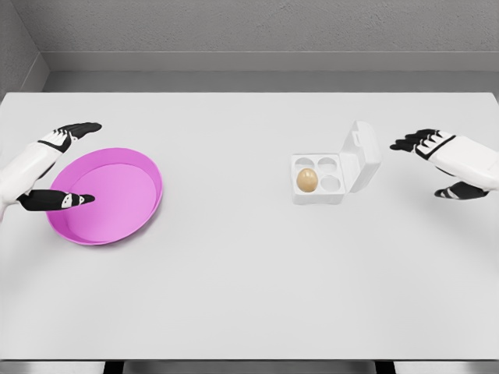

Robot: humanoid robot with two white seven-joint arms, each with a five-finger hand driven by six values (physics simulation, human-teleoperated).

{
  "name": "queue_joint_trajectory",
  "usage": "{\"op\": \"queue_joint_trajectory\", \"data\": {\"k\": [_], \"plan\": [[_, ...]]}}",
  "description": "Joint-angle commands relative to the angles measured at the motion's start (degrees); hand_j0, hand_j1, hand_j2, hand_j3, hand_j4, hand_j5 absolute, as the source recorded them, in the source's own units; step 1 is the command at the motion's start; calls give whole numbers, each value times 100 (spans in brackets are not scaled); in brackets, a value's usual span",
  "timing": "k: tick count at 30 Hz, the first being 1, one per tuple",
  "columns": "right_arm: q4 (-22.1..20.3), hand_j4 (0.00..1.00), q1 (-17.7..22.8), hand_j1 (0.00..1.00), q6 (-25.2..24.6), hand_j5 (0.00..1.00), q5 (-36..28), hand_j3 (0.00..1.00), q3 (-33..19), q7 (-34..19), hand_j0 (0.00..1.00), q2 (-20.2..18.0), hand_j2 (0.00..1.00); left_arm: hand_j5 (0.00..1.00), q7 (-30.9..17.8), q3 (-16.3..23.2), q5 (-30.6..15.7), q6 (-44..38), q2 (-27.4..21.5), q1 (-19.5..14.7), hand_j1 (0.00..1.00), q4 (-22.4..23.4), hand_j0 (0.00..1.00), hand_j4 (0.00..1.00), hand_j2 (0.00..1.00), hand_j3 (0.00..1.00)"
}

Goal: Pack egg into the box and close the box lid

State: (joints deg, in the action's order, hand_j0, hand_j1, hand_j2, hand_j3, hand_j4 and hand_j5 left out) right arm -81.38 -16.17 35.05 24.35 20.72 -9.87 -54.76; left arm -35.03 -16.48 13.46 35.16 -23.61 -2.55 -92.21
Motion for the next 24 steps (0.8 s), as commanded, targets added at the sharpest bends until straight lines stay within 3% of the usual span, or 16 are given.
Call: {"op": "queue_joint_trajectory", "data": {"k": [1,15,24], "plan": [[140,100,0,100,-5,100,-18,100,11,3,100,62,100,100,3,-4,-45,-16,-3,0,100,1,100,100,100,100],[131,100,-9,100,-5,100,316,100,46,-6,100,378,100,100,3,5,-45,-16,-3,9,100,-16,100,100,100,100],[-545,100,35,100,-5,100,316,100,38,3,100,466,100,100,3,5,-45,-16,-21,18,100,-7,100,100,100,100]]}}
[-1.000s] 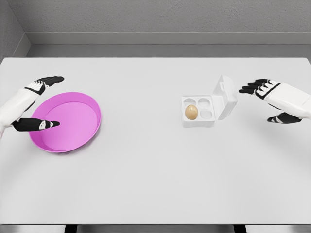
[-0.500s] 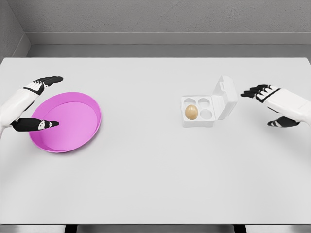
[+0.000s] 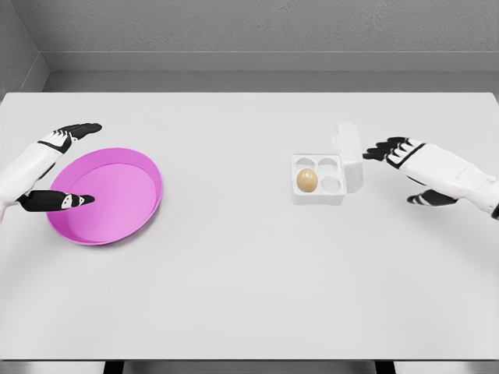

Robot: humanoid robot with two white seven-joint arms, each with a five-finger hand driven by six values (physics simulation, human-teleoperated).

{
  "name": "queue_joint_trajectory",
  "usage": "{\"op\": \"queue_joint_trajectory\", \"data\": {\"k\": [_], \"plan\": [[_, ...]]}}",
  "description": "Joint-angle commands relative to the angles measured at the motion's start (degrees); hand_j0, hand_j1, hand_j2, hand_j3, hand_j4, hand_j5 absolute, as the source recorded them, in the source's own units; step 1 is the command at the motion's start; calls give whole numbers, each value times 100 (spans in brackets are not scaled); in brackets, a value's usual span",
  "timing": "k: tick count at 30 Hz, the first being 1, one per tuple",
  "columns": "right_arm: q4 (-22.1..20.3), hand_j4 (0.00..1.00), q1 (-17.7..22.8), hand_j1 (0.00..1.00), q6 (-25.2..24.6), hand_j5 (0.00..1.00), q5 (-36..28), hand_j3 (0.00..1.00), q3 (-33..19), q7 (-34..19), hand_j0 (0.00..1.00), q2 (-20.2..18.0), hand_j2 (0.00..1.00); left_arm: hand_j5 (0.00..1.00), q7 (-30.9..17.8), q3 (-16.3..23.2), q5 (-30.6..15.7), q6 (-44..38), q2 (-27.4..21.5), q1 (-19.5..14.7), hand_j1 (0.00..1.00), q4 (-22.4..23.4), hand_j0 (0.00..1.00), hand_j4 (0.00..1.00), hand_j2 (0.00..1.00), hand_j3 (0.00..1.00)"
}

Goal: Pack egg into the box and close the box lid

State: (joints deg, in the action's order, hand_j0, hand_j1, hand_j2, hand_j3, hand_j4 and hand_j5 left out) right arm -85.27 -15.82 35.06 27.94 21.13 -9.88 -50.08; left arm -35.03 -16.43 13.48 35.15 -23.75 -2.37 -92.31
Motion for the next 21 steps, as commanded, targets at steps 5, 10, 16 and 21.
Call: {"op": "queue_joint_trajectory", "data": {"k": [5,10,16,21], "plan": [[-789,100,9,100,-6,100,-25,100,181,4,100,437,100,100,3,-1,-47,-15,-7,0,100,2,100,100,100,100],[-895,100,-26,100,-6,100,-34,100,234,13,100,569,100,100,3,-1,-47,-15,-7,0,100,2,100,100,100,100],[353,100,-44,100,-6,100,-69,100,-1058,13,100,341,100,100,3,-9,-47,-15,11,0,100,-6,100,100,100,100],[555,100,-53,100,-6,100,-113,100,-1084,22,100,7,100,100,3,-27,-47,-15,-7,-9,100,20,100,100,100,100]]}}
